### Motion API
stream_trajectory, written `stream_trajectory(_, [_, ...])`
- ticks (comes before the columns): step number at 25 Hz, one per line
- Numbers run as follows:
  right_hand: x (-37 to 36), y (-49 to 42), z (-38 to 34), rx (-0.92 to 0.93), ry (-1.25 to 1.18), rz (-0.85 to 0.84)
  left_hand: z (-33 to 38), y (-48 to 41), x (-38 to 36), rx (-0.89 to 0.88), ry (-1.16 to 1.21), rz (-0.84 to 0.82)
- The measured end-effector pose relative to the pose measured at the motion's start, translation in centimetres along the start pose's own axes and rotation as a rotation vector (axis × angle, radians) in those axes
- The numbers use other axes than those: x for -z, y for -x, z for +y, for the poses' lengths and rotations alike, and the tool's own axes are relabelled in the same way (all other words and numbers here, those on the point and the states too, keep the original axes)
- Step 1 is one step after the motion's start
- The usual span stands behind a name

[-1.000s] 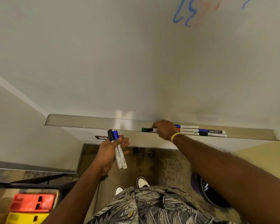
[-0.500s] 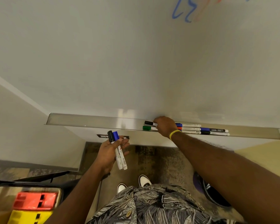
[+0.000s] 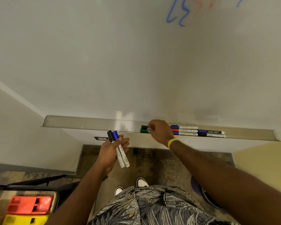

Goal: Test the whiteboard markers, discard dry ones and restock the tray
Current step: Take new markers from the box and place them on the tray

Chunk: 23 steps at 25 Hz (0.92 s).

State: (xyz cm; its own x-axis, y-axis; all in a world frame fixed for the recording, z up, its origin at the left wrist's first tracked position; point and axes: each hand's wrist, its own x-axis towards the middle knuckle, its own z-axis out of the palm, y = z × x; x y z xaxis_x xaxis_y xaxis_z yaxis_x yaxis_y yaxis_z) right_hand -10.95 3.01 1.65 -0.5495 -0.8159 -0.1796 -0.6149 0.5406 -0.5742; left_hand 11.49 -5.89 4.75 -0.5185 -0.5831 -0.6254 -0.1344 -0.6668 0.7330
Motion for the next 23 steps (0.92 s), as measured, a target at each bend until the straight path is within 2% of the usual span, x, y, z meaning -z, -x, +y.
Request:
stream_trajectory(2, [-0.4,2.7,-3.0,-0.019,-0.306,-0.138,-0.1,-0.4,-0.5,-0.003,-0.010,-0.006])
stream_trajectory(5, [-1.7,5.3,-6.3,-0.037,-0.571,-0.342,-0.3,-0.7,-1.3,-0.010,-0.014,-0.004])
stream_trajectory(13, [-2.9,5.5,-5.5,-0.067,-0.687,-0.317,-1.0,-1.4,-3.0,0.016,-0.004,-0.029])
stream_trajectory(16, [-1.7,3.9,-3.7,-0.092,-0.512,-0.178,-0.7,-1.6,-3.1,-0.004,-0.032,-0.018])
stream_trajectory(19, [-0.4,1.5,-0.3,-0.070,-0.146,0.029,-0.6,-1.8,-2.5,0.017,0.017,0.003])
stream_trajectory(23, [0.3,-0.7,3.3,0.020,0.252,0.055,-0.7,-1.5,-1.9,0.025,0.024,-0.002])
